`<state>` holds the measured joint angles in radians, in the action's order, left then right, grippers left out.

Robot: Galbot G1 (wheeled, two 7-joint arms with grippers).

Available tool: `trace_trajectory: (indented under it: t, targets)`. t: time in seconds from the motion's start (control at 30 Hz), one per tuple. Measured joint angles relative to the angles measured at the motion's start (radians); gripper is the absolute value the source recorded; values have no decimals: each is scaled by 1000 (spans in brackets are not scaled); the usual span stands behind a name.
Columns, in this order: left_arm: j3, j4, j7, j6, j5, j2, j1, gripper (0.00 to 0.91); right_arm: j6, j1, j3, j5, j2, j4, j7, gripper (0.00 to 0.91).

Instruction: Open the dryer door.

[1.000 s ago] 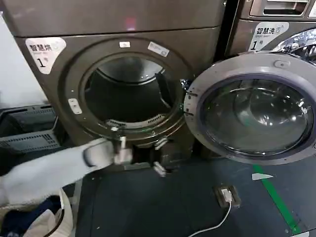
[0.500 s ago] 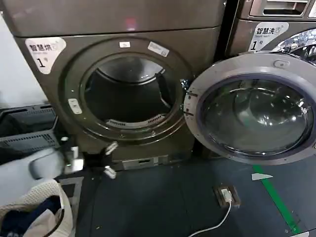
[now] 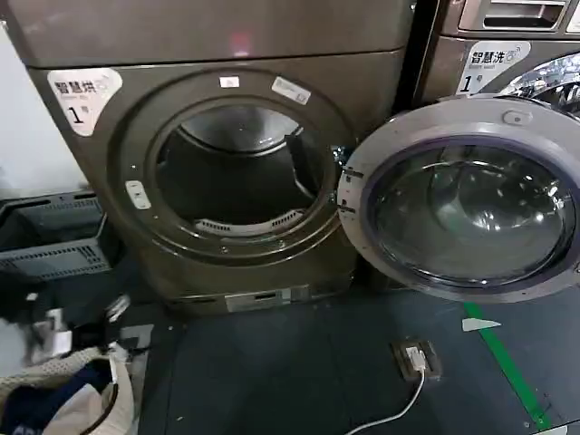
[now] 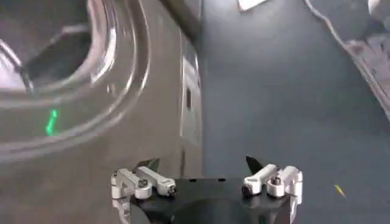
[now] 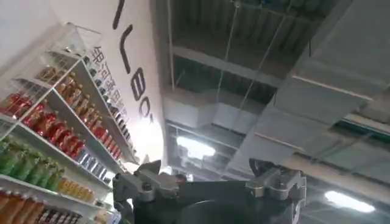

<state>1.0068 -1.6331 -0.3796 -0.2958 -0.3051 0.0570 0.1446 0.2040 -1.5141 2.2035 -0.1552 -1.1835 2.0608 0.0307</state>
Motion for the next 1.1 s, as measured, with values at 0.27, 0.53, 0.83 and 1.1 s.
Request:
trace_trajectory:
  t: [0.27,0.53,0.83,1.1]
  targets:
    - [-8,92,-39,61,17,-47,34,907,-2,9,-13,4,1,-2,0,907]
    - [-7,147,-72,82,9,-74,61,907,-5,12,-20,18,4,-12,0,907]
    - [-8,197,-85,101,18,-85,74,907,-13,31,-46,36,0,-16,-3,907]
    - [-9,228,-95,178,18,-86,81,907,-13,27,-44,38,7,-16,-3,907]
